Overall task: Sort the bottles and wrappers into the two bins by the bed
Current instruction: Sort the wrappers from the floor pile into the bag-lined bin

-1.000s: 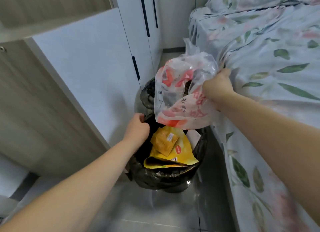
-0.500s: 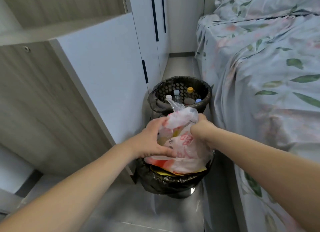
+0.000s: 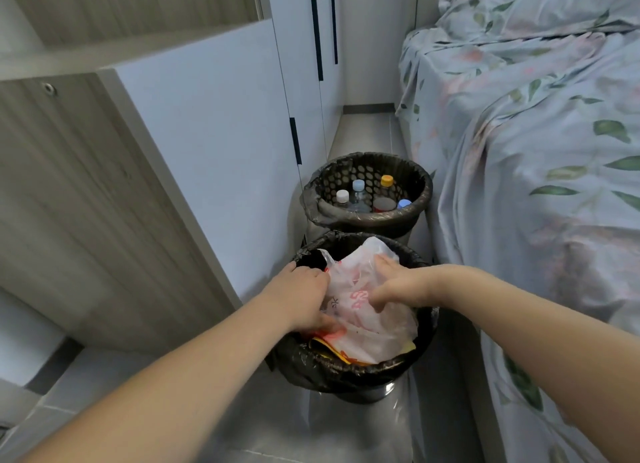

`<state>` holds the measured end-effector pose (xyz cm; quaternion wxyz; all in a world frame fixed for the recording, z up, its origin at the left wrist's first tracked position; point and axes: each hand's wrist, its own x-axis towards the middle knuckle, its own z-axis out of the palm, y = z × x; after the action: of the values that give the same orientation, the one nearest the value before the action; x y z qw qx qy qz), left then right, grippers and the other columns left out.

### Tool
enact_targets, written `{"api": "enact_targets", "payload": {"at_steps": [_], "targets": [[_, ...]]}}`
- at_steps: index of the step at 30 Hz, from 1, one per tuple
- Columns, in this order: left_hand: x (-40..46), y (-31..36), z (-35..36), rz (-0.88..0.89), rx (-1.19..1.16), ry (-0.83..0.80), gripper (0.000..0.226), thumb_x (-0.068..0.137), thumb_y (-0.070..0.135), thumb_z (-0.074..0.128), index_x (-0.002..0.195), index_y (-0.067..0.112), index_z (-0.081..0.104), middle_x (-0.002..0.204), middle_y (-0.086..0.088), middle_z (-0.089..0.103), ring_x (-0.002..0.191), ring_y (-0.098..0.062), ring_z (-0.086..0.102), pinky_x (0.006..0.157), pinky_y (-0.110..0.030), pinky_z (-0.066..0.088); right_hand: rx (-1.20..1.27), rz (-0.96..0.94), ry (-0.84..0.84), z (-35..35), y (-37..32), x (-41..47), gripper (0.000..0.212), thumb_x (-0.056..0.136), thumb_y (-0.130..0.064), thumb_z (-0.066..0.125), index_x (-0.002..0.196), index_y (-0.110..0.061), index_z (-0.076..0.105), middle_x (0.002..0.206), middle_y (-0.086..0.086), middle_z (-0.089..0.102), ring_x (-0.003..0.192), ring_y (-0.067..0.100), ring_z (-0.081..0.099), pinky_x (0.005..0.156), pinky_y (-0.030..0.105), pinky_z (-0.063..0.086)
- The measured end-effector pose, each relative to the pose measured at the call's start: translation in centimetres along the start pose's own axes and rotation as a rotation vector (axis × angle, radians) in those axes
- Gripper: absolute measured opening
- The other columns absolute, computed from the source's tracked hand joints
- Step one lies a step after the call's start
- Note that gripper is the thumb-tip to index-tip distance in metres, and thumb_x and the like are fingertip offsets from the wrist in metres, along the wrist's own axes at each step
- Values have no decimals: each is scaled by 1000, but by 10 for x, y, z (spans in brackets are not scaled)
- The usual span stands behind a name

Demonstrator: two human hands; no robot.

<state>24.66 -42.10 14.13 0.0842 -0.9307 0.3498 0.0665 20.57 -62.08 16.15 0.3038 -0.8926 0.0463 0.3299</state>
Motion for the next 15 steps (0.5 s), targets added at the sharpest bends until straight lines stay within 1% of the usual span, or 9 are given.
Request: {"api": "enact_targets", "payload": {"at_steps": [1, 2, 3, 4, 5, 7, 10, 13, 15], "targets": [[1, -1, 1, 4, -10, 24, 72, 71, 72, 64, 118, 19, 49, 124, 1, 54, 118, -21, 49, 106, -35, 32, -47, 17, -11, -2, 2, 2, 105, 78, -36, 60, 153, -21, -11, 161, -2, -14, 148, 25, -4, 119, 45, 13], [1, -2, 2, 13, -54, 29, 84, 71, 69, 65, 133, 17, 42, 138, 0, 47, 127, -21, 44, 110, -36, 31, -101, 29, -1, -1, 3, 4, 105, 78, -35, 61, 153, -19, -10, 161, 0, -11, 148, 25, -1, 119, 44, 15], [0, -2, 2, 37, -115, 18, 96, 72, 66, 67, 145, 17, 30, 151, 0, 33, 137, -20, 35, 114, -36, 30, -155, 39, 21, 2, 5, 8, 103, 79, -35, 61, 153, -17, -9, 162, 3, -7, 148, 26, 2, 119, 43, 15], [1, -4, 5, 66, -175, -15, 104, 73, 62, 68, 152, 19, 16, 160, 4, 15, 144, -18, 25, 116, -37, 30, -199, 47, 50, 6, 7, 12, 100, 81, -34, 61, 153, -15, -6, 162, 6, -2, 148, 26, 5, 120, 42, 16], [2, -5, 7, 94, -224, -59, 108, 74, 59, 69, 155, 24, 7, 162, 9, 0, 148, -15, 14, 117, -37, 30, -230, 52, 79, 10, 9, 17, 95, 84, -33, 59, 153, -12, -2, 161, 8, 3, 148, 26, 8, 120, 40, 16], [5, -5, 13, 113, -281, -161, 108, 74, 55, 70, 155, 34, 2, 161, 16, -14, 150, -11, 1, 117, -39, 29, -253, 55, 113, 17, 12, 25, 84, 89, -34, 55, 153, -9, 5, 160, 9, 11, 146, 26, 17, 118, 37, 20], [10, 2, 18, 84, -297, -248, 107, 78, 49, 71, 154, 38, -5, 161, 15, -15, 149, -11, -5, 120, -38, 20, -264, 66, 111, 22, 19, 32, 80, 92, -37, 50, 153, -10, 6, 159, 9, 15, 145, 26, 22, 117, 38, 24], [18, 11, 18, 73, -242, -270, 103, 81, 47, 69, 153, 37, -3, 162, 12, -9, 150, -15, -5, 121, -42, 19, -275, 85, 112, 27, 25, 36, 82, 95, -39, 46, 154, -12, -5, 162, 5, 4, 147, 25, 15, 119, 39, 20], [25, 14, 20, 65, -213, -306, 100, 82, 49, 67, 153, 36, -1, 163, 11, -6, 150, -17, -6, 120, -46, 20, -295, 85, 130, 30, 25, 36, 77, 99, -37, 38, 153, -11, -10, 162, 5, -3, 148, 24, 11, 120, 39, 17]]}}
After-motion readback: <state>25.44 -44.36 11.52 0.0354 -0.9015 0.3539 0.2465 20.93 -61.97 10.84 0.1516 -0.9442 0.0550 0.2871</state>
